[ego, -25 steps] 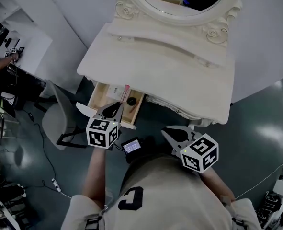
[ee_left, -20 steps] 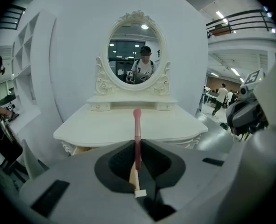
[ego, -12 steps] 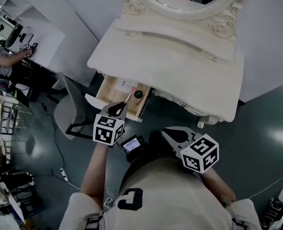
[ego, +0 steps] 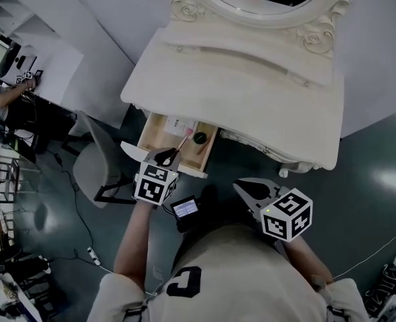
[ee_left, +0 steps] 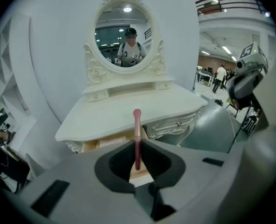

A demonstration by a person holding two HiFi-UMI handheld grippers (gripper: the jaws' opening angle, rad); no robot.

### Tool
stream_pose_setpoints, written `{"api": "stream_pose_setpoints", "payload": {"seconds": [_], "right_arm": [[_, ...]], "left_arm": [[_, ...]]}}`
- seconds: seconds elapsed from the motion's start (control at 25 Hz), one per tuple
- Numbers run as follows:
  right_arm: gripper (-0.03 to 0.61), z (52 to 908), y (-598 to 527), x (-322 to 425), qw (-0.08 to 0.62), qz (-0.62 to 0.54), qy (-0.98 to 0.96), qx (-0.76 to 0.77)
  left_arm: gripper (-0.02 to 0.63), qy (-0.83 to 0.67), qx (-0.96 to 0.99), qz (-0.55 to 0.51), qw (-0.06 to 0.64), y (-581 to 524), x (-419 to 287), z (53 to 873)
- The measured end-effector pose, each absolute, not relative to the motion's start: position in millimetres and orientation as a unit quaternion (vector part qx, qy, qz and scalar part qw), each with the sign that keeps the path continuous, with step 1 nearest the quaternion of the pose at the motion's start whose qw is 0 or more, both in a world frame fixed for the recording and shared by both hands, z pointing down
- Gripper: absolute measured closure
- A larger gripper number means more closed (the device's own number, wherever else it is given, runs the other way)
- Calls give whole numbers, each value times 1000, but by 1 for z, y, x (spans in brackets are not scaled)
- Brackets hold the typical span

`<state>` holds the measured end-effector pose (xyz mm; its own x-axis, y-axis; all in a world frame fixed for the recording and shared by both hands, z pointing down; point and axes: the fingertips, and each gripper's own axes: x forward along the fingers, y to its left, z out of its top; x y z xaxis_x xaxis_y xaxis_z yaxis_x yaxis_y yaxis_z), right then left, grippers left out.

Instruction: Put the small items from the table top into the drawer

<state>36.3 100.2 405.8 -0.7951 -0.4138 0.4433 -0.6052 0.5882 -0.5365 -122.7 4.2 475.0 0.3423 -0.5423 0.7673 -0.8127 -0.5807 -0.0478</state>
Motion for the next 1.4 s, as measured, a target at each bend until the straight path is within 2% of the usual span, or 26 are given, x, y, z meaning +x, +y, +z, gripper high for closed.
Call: {"api": "stream_pose_setpoints", "payload": {"seconds": [0.28, 0.52, 0.92, 1.4], "right_arm": [[550, 420, 80, -25, 159, 382, -857, 309], [551, 425, 68, -74, 174, 385, -853, 307], [551, 443, 60, -79, 178, 419, -826, 333], [551, 458, 62, -95, 183, 440, -815, 328]], "left_arm": [[525, -371, 820, 398, 178, -25, -160, 502], [525, -296, 835, 436, 158, -53, -165, 534], [525, -134, 846, 495, 149, -56, -151, 602], [525, 21, 815, 575, 70, -34, -155, 659]]}}
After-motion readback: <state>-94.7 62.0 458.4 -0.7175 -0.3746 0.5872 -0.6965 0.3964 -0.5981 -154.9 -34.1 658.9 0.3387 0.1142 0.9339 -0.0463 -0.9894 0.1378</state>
